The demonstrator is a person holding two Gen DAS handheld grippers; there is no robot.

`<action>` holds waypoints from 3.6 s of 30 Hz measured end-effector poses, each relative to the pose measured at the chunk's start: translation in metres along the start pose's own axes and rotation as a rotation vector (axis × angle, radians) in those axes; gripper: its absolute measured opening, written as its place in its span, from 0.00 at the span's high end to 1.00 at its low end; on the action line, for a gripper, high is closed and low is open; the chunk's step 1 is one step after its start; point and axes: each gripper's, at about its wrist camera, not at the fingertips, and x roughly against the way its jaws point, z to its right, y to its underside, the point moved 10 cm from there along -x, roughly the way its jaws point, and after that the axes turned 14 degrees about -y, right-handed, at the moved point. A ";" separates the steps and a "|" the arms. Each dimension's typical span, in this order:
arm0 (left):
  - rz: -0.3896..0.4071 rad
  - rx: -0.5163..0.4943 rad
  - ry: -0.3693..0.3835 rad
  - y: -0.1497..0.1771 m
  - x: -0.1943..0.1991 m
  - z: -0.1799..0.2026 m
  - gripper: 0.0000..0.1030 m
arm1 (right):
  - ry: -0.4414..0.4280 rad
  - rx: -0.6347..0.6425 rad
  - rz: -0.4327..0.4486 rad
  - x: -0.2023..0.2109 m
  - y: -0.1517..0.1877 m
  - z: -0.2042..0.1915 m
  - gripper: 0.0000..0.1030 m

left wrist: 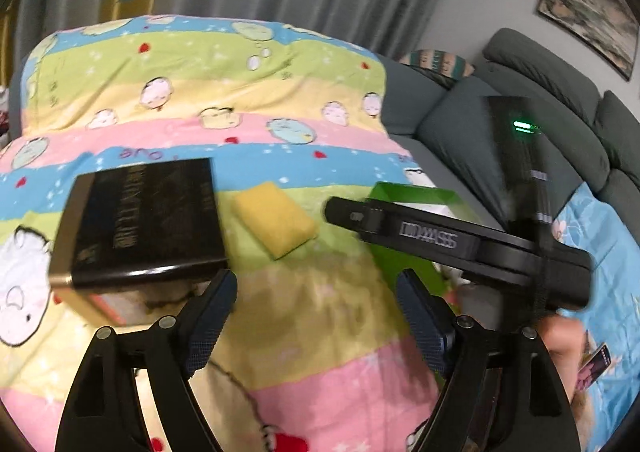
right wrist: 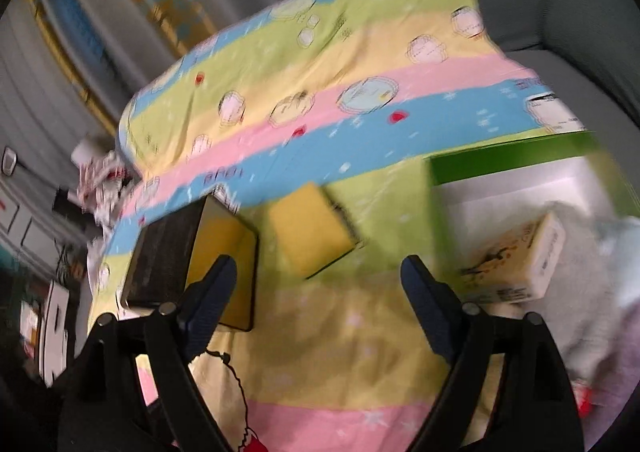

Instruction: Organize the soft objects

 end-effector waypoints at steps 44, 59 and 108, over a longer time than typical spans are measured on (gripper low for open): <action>-0.109 0.091 -0.111 0.070 0.004 -0.059 0.21 | 0.082 -0.042 -0.154 -0.004 0.106 -0.015 0.29; -0.193 0.064 0.018 0.094 -0.033 -0.004 0.35 | -0.032 -0.136 -0.177 -0.021 0.107 0.009 0.40; -0.050 -0.199 0.233 0.027 -0.021 0.177 0.14 | 0.218 -0.301 0.408 0.175 0.041 0.114 0.09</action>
